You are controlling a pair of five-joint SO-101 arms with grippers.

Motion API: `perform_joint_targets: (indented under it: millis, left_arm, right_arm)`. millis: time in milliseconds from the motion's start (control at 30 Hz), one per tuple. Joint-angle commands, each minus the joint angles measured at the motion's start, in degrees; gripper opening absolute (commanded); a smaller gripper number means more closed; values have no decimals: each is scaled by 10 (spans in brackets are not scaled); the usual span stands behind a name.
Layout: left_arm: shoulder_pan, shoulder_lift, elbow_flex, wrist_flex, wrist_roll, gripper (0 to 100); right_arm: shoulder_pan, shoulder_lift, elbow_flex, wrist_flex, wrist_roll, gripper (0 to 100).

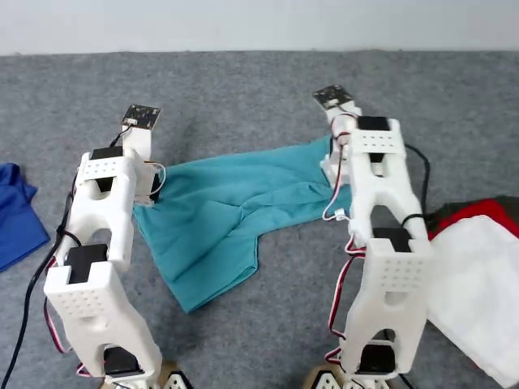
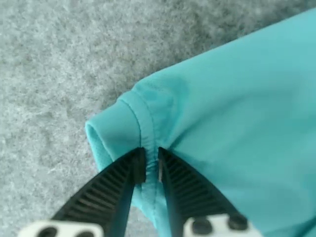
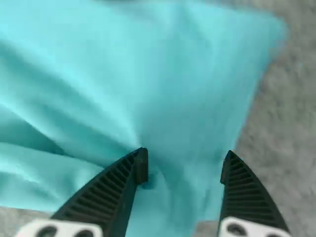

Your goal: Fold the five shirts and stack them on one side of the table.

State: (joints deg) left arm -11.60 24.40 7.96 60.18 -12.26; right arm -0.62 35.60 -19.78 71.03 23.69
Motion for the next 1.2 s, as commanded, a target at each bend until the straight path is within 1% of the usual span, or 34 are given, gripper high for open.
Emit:
perform_joint_targets:
  millis: [0,133,267,467,700,933,1000,1067,1167]
  left_arm:
    - [0,-2,-7,0,4,51]
    - [0,-2,-7,0,4,51]
    - [0,-2,-7,0,4,51]
    - [0,-2,-7,0,4,51]
    - [0,-2,-7,0,4,51]
    - [1,-2,-7,0,4,51]
    - [1,-2,-7,0,4,51]
    - [1,-2,-7,-1,4,51]
    - [1,-2,-7,-2,4,51]
  right_arm:
    - [31,-44,-4,7,7,247]
    - [48,-42,-6,-12,4,247]
    - [44,-23,-4,-90,-1,247]
    - [20,15,-6,-231,-58,247]
    - [11,93,-24,-319,-59,247]
    - [36,211,-215,-320,-59,247]
    - [40,250,-277,-305,-59,247]
    - [41,281,-349,-259,-60,247]
    - [35,301,-477,-137,-62,247]
